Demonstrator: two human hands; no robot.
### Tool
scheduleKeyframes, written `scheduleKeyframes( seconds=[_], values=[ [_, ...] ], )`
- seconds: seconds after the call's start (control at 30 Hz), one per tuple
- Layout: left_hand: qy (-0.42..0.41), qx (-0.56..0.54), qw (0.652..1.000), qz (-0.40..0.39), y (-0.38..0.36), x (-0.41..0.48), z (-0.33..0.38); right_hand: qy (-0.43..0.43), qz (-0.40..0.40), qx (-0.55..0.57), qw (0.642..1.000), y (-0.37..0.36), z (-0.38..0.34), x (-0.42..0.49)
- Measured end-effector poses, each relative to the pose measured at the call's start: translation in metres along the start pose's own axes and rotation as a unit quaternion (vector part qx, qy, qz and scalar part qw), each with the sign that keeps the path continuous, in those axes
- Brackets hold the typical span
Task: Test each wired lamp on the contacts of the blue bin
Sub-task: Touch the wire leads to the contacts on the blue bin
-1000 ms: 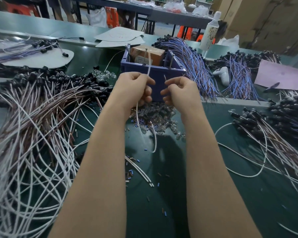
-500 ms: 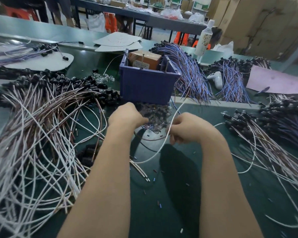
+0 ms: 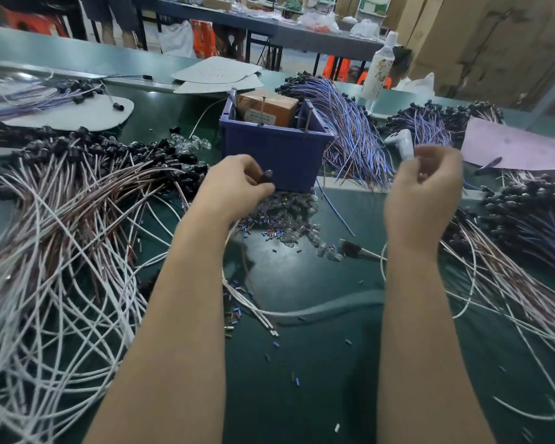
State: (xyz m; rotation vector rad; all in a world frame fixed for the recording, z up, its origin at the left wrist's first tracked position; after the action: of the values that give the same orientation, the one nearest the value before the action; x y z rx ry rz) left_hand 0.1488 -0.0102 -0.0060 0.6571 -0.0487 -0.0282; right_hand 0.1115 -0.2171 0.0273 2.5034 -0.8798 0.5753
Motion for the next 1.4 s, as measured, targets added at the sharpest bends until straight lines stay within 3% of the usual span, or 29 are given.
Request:
scheduleKeyframes(
  seconds=[0.07,0.13,0.2,0.37,0.53,0.57,0.63,0.7,0.77,0.83,0.9,1.03,1.1,1.17,1.4],
  values=[
    [-0.063,-0.027,0.996,-0.053,-0.004,-0.005,0.010,0.056,-0.079,0.012,0.995,-0.014,-0.007,-0.009],
    [-0.100,-0.022,0.991,-0.088,-0.012,-0.007,0.015,0.015,-0.241,0.026,0.970,-0.036,-0.007,-0.021],
    [-0.118,-0.018,0.988,-0.097,-0.016,-0.007,0.017,-0.041,-0.329,0.050,0.942,-0.049,-0.003,-0.030],
    [-0.139,-0.017,0.985,-0.098,-0.019,-0.006,0.015,-0.124,-0.357,0.134,0.916,-0.052,0.015,-0.030],
    [-0.163,-0.051,0.981,-0.097,-0.021,-0.006,0.019,-0.260,-0.335,0.343,0.838,-0.055,0.023,-0.031],
    [-0.157,-0.052,0.982,-0.095,-0.023,-0.007,0.018,-0.239,-0.326,0.318,0.858,-0.056,0.023,-0.032],
    [-0.142,-0.039,0.985,-0.088,-0.025,-0.006,0.018,-0.125,-0.298,0.159,0.933,-0.057,0.022,-0.034],
    [-0.128,-0.013,0.988,-0.083,-0.026,-0.005,0.020,-0.031,-0.261,0.038,0.964,-0.057,0.019,-0.034],
    [-0.121,-0.015,0.989,-0.089,-0.025,-0.005,0.022,-0.052,-0.252,0.081,0.963,-0.056,0.021,-0.032],
    [-0.117,-0.039,0.987,-0.104,-0.024,-0.005,0.024,-0.133,-0.264,0.202,0.934,-0.058,0.024,-0.034],
    [-0.111,-0.048,0.986,-0.114,-0.024,-0.007,0.025,-0.174,-0.279,0.251,0.910,-0.063,0.026,-0.035],
    [-0.076,-0.012,0.985,-0.156,-0.017,-0.010,0.019,-0.195,-0.198,0.237,0.931,-0.056,0.039,-0.026],
    [-0.057,-0.017,0.990,-0.129,-0.008,-0.009,0.014,-0.179,-0.180,0.171,0.952,-0.050,0.045,-0.022],
    [-0.045,-0.038,0.996,-0.074,-0.002,-0.006,0.011,-0.143,-0.227,0.076,0.960,-0.057,0.044,-0.026],
    [-0.041,-0.059,0.996,-0.056,-0.005,-0.005,0.013,-0.036,-0.353,-0.169,0.920,-0.063,0.029,-0.038]
  ],
)
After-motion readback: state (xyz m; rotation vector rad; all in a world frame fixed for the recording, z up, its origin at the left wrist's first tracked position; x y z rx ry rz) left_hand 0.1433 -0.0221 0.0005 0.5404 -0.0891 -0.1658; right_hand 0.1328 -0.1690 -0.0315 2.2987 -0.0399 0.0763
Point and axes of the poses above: each hand's wrist, its own x-axis towards the middle knuckle, its own y-axis out of the back of the hand, z = x × y, the point moved 2 cm from there along x, towards the middle knuckle, and after that the axes turned 8 degrees about -z, right-handed, at the moved point
